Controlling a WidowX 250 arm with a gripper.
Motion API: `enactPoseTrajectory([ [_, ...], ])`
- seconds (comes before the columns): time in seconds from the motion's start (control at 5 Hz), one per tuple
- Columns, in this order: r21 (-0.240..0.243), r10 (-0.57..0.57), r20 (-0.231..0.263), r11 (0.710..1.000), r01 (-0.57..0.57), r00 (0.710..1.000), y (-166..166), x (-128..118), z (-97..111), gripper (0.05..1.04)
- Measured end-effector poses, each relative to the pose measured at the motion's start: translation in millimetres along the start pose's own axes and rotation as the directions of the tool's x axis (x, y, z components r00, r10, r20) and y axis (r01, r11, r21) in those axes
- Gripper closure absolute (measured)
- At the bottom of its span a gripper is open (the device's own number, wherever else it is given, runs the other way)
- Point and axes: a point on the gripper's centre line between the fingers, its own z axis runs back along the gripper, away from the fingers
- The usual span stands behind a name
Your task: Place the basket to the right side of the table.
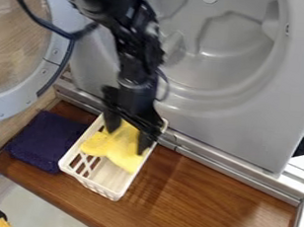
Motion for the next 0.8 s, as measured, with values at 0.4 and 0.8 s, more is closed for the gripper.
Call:
enactPoseTrajectory([
  [0.4, 0.011, 0.011, -0.034, 1.000, -0.011, 0.999, -15.9, 9.1, -20.1, 0.082],
  [0.8, 0.037, 0.034, -0.129, 0.999, -0.030, 0.991, -15.2, 8.9, -48.5, 0.119],
])
